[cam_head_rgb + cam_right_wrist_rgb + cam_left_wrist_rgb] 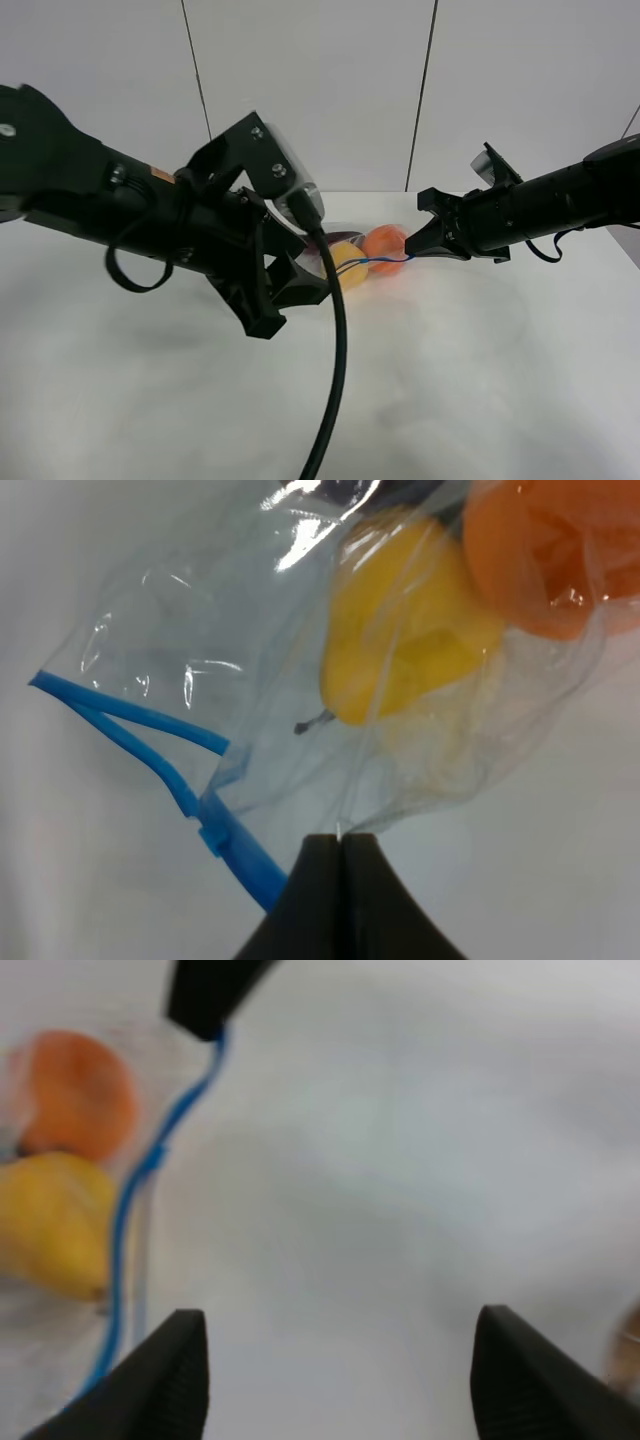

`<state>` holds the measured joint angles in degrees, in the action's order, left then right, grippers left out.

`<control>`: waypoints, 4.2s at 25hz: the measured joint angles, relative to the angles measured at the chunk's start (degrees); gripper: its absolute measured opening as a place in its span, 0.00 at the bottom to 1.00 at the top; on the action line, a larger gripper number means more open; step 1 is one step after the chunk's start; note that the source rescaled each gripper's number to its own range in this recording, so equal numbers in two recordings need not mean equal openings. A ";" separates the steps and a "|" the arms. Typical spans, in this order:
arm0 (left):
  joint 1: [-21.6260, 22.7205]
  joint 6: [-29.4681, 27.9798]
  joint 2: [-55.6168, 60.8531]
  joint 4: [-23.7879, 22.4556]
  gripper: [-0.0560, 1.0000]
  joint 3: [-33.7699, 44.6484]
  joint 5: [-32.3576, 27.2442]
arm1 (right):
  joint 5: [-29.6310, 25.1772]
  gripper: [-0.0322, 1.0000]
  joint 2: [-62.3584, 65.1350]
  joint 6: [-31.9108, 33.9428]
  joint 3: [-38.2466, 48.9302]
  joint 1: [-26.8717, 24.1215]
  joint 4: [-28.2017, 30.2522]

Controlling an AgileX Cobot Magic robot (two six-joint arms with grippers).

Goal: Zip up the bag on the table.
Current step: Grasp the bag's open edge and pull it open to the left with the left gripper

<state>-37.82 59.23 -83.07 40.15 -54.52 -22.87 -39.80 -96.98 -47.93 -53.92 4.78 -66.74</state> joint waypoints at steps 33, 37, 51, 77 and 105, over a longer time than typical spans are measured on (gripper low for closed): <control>-6.00 9.72 -27.56 -0.11 0.94 -19.49 8.10 | -1.90 0.03 0.00 1.09 0.00 0.00 1.65; -5.34 11.32 -27.56 -0.11 0.94 -19.51 10.59 | -2.16 0.03 0.00 1.09 0.00 0.00 1.65; -0.47 13.40 -27.56 -3.28 0.94 -17.64 11.86 | -1.43 0.03 0.00 1.14 0.00 0.00 1.93; -0.47 13.78 -30.85 -3.32 0.94 -17.28 15.94 | -0.68 0.03 0.00 1.78 0.00 0.00 2.09; -2.19 13.79 -29.26 -0.96 0.94 -19.94 13.10 | 0.25 0.03 0.00 3.01 0.00 0.00 2.53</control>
<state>-40.00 73.02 -112.33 39.19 -74.46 -9.76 -39.55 -96.98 -44.92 -53.92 4.78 -64.20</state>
